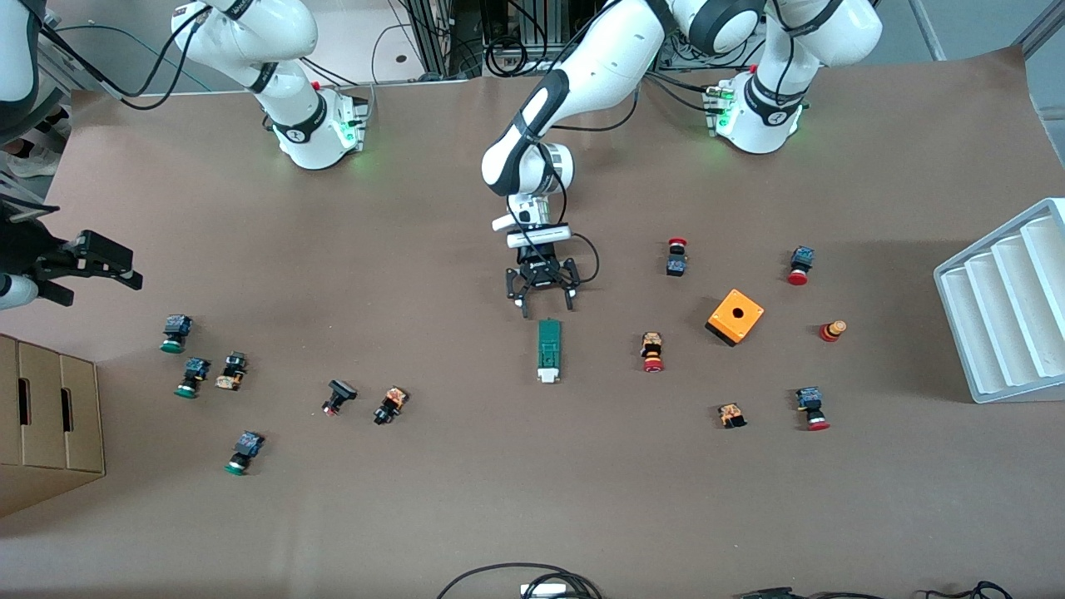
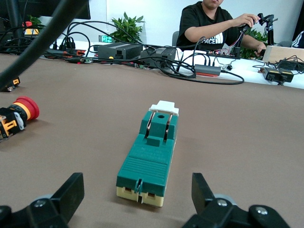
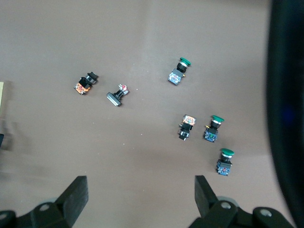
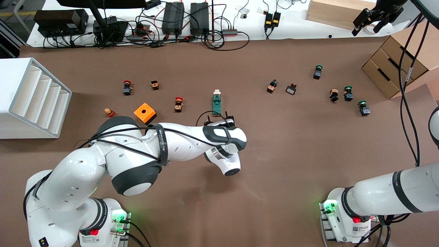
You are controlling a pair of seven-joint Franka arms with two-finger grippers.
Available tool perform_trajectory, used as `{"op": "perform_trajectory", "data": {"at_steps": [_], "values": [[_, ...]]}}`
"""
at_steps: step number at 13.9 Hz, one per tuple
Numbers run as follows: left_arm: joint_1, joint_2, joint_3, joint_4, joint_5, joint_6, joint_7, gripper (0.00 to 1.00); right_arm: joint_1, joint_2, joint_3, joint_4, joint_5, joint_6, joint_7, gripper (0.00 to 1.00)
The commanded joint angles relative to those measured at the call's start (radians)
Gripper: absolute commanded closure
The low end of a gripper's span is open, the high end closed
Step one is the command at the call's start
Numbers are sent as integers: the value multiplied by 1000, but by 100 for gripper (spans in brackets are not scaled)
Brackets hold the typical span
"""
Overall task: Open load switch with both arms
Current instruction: 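Close the left gripper around the green switch base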
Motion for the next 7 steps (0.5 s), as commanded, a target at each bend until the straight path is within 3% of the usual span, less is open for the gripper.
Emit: {"op": "perform_trajectory", "data": {"at_steps": [1,7], "values": [[13,28,7,20,40,0,-20,0,4,0,0,0,-18,-7,2,0],[30,45,7,22,71,25,-12,0,6,1,0,0,-18,-7,3,0]]}}
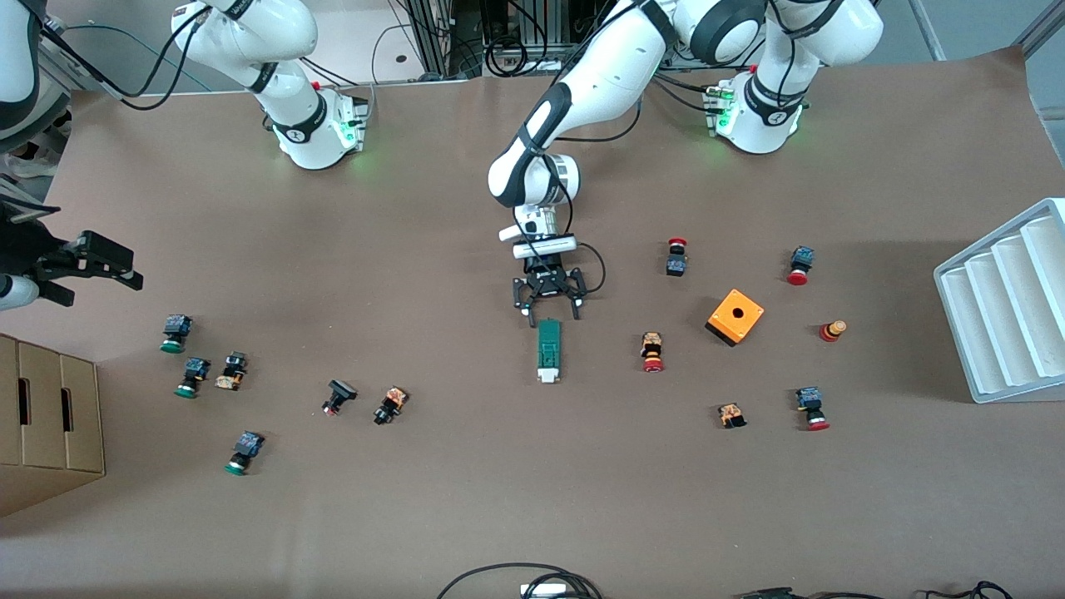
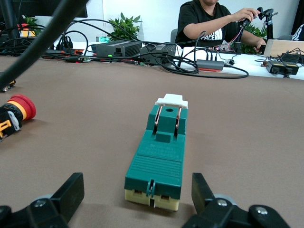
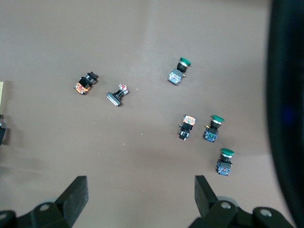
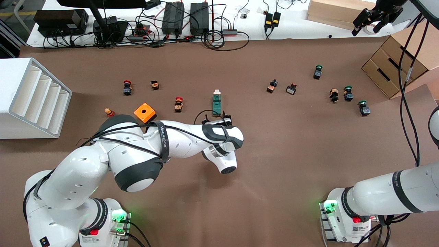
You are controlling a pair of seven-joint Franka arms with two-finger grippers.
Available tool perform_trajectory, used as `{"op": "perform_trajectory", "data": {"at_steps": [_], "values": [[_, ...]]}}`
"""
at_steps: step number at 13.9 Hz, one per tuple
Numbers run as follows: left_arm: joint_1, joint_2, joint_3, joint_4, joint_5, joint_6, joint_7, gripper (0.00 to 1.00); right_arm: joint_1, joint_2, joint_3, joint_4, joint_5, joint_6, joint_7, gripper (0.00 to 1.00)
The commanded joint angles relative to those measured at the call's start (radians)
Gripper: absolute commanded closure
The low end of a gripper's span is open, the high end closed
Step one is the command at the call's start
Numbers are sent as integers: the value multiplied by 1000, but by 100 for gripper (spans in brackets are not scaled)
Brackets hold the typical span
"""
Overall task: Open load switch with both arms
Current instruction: 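Close the left gripper around the green switch base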
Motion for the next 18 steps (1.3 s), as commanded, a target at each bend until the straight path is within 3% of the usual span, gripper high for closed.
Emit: {"op": "perform_trajectory", "data": {"at_steps": [1,18], "values": [[3,17,3,20,32,10,-11,0,5,0,0,-1,-18,-7,3,0],[9,24,3,53,58,26,-6,0,5,6,0,0,-18,-4,3,0]]}}
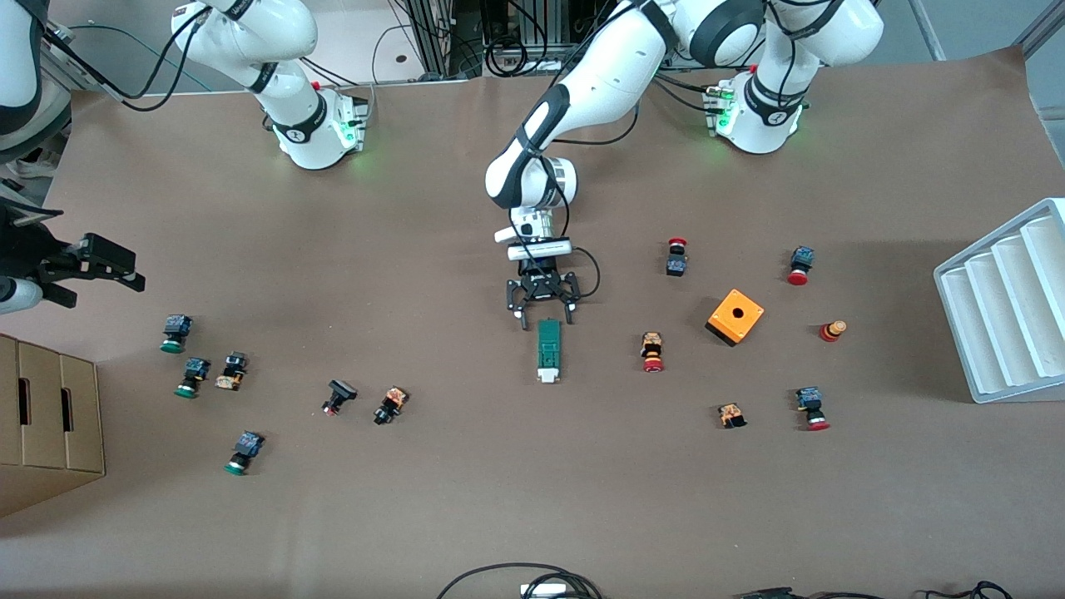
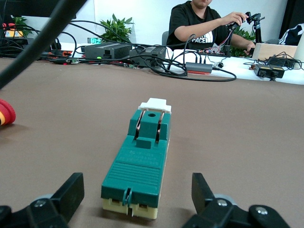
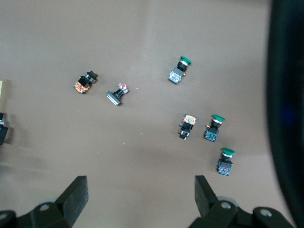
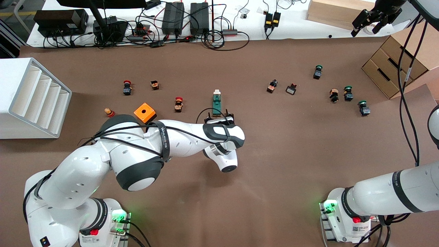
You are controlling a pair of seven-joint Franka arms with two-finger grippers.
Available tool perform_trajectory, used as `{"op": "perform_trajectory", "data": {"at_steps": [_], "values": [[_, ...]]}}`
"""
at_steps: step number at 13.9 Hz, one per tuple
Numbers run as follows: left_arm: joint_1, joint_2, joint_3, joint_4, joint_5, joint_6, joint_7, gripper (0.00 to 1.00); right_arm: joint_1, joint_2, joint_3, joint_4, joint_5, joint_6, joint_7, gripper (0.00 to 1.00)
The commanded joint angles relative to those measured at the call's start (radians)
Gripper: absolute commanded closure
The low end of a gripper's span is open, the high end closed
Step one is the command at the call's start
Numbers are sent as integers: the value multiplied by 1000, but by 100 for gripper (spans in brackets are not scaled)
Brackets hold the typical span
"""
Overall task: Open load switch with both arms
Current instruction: 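Close the left gripper around the green switch base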
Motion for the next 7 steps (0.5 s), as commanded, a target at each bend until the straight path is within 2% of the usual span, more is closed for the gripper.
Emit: {"op": "perform_trajectory", "data": {"at_steps": [1,7], "values": [[3,12,3,20,20,10,-6,0,11,0,0,1,-18,-2,3,0],[5,12,3,21,23,10,-6,0,18,3,0,1,-18,1,5,0]]}}
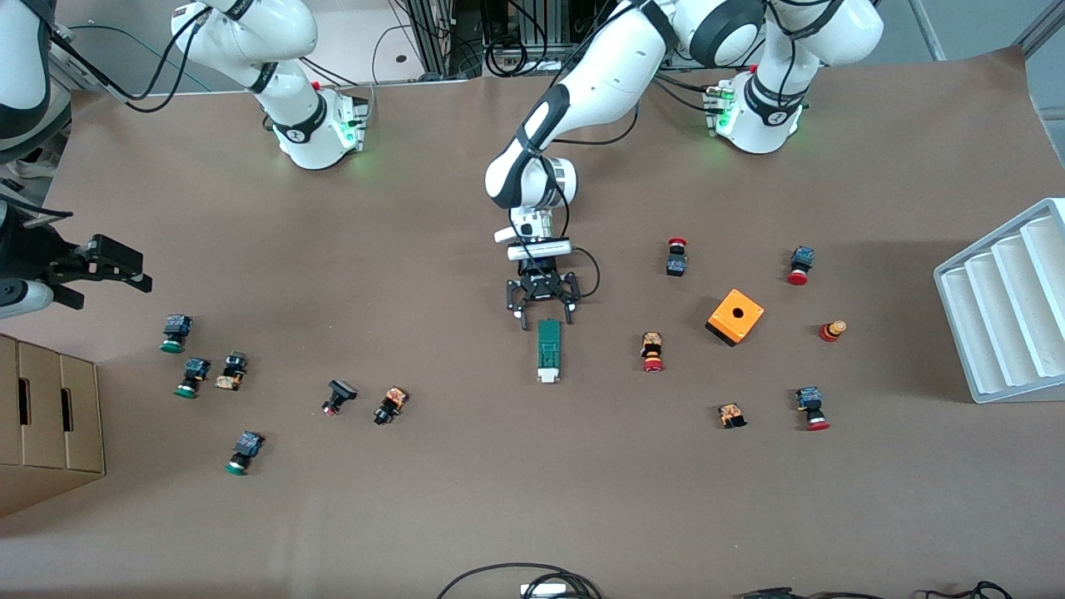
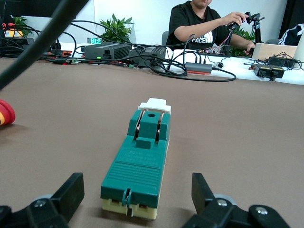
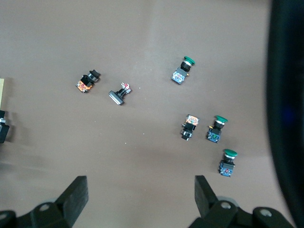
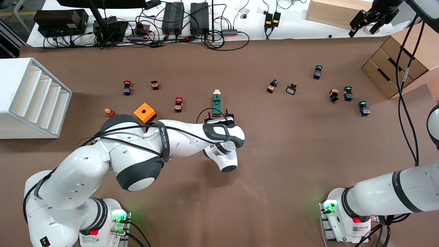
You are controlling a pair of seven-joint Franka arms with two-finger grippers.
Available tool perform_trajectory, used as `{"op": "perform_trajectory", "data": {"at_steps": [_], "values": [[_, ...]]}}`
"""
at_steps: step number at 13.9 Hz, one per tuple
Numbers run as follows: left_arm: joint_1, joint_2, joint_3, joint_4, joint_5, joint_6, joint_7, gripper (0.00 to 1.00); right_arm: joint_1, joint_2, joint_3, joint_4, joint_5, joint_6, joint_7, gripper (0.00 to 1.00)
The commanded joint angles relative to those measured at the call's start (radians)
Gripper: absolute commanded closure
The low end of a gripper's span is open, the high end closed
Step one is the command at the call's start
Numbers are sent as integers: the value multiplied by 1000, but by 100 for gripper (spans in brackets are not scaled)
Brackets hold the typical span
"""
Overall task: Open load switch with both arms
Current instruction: 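Close the left gripper around the green switch base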
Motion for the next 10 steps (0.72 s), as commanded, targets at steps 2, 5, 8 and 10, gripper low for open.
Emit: {"op": "perform_trajectory", "data": {"at_steps": [2,5,8,10], "values": [[12,12,3,19,24,10,-8,0,4,1,-1,1,-18,3,5,0],[15,22,3,19,39,12,-11,0,4,1,-1,1,-18,4,5,0],[15,25,3,21,44,13,-19,0,4,3,-1,1,-18,3,5,0],[15,23,3,22,44,22,-19,0,4,1,-1,1,-18,1,5,0]]}}
